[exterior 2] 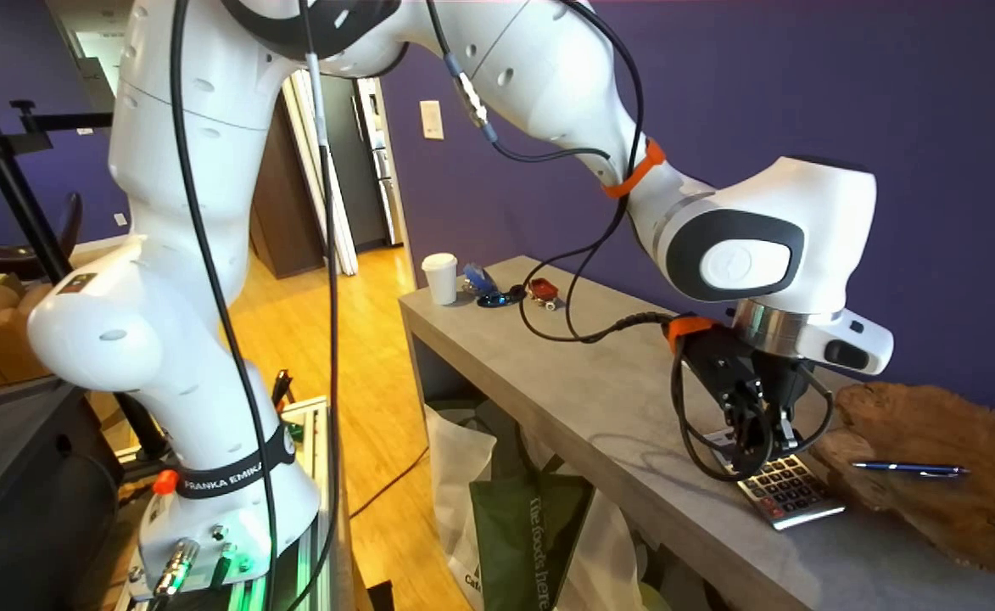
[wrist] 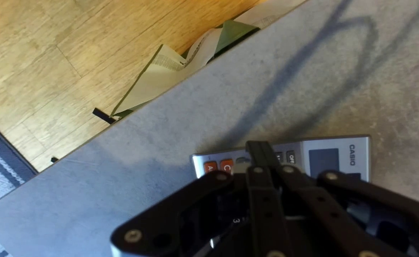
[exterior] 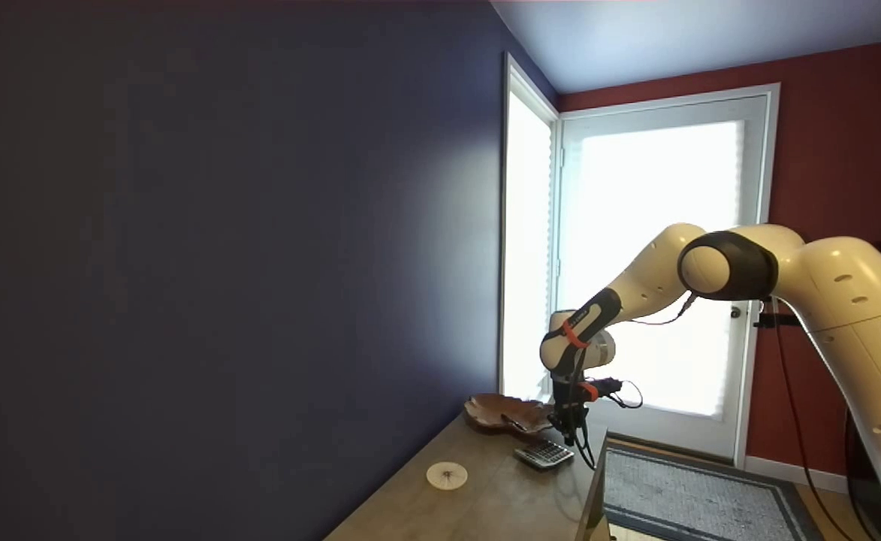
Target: Press a button on the calculator that is on the counter top
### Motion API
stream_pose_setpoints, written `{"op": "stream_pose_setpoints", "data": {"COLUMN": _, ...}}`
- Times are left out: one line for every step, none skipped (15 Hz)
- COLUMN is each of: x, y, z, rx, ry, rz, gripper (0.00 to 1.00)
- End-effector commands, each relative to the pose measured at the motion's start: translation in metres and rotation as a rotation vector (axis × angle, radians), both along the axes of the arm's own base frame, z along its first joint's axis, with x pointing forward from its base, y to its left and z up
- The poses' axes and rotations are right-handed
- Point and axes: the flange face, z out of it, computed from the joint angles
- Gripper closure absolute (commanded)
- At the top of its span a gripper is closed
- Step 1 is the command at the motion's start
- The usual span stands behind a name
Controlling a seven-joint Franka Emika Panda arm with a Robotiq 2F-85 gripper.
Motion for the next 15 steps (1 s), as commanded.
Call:
{"op": "stream_pose_setpoints", "data": {"x": 0.022, "y": -0.001, "z": -0.013, "rx": 0.016, "ry": 0.000, "rz": -0.020, "gripper": 1.00}}
{"op": "stream_pose_setpoints", "data": {"x": 0.026, "y": 0.000, "z": -0.016, "rx": 0.016, "ry": -0.002, "rz": -0.022, "gripper": 1.00}}
{"op": "stream_pose_setpoints", "data": {"x": 0.029, "y": 0.001, "z": -0.020, "rx": 0.015, "ry": 0.002, "rz": -0.023, "gripper": 1.00}}
{"op": "stream_pose_setpoints", "data": {"x": 0.031, "y": 0.002, "z": -0.024, "rx": 0.014, "ry": 0.006, "rz": -0.022, "gripper": 1.00}}
{"op": "stream_pose_setpoints", "data": {"x": 0.034, "y": 0.002, "z": -0.027, "rx": 0.015, "ry": 0.007, "rz": -0.023, "gripper": 1.00}}
{"op": "stream_pose_setpoints", "data": {"x": 0.035, "y": 0.002, "z": -0.031, "rx": 0.013, "ry": 0.009, "rz": -0.025, "gripper": 1.00}}
{"op": "stream_pose_setpoints", "data": {"x": 0.037, "y": 0.002, "z": -0.034, "rx": 0.010, "ry": 0.011, "rz": -0.028, "gripper": 1.00}}
{"op": "stream_pose_setpoints", "data": {"x": 0.038, "y": 0.002, "z": -0.037, "rx": 0.006, "ry": 0.013, "rz": -0.031, "gripper": 1.00}}
{"op": "stream_pose_setpoints", "data": {"x": 0.039, "y": 0.001, "z": -0.039, "rx": 0.005, "ry": 0.014, "rz": -0.034, "gripper": 1.00}}
{"op": "stream_pose_setpoints", "data": {"x": 0.040, "y": 0.000, "z": -0.042, "rx": 0.005, "ry": 0.015, "rz": -0.036, "gripper": 1.00}}
{"op": "stream_pose_setpoints", "data": {"x": 0.041, "y": -0.001, "z": -0.044, "rx": 0.008, "ry": 0.016, "rz": -0.037, "gripper": 1.00}}
{"op": "stream_pose_setpoints", "data": {"x": 0.042, "y": -0.001, "z": -0.048, "rx": 0.010, "ry": 0.019, "rz": -0.038, "gripper": 1.00}}
{"op": "stream_pose_setpoints", "data": {"x": 0.043, "y": -0.002, "z": -0.050, "rx": 0.010, "ry": 0.023, "rz": -0.038, "gripper": 1.00}}
{"op": "stream_pose_setpoints", "data": {"x": 0.044, "y": -0.002, "z": -0.051, "rx": 0.014, "ry": 0.028, "rz": -0.036, "gripper": 1.00}}
{"op": "stream_pose_setpoints", "data": {"x": 0.044, "y": -0.002, "z": -0.052, "rx": 0.020, "ry": 0.034, "rz": -0.035, "gripper": 1.00}}
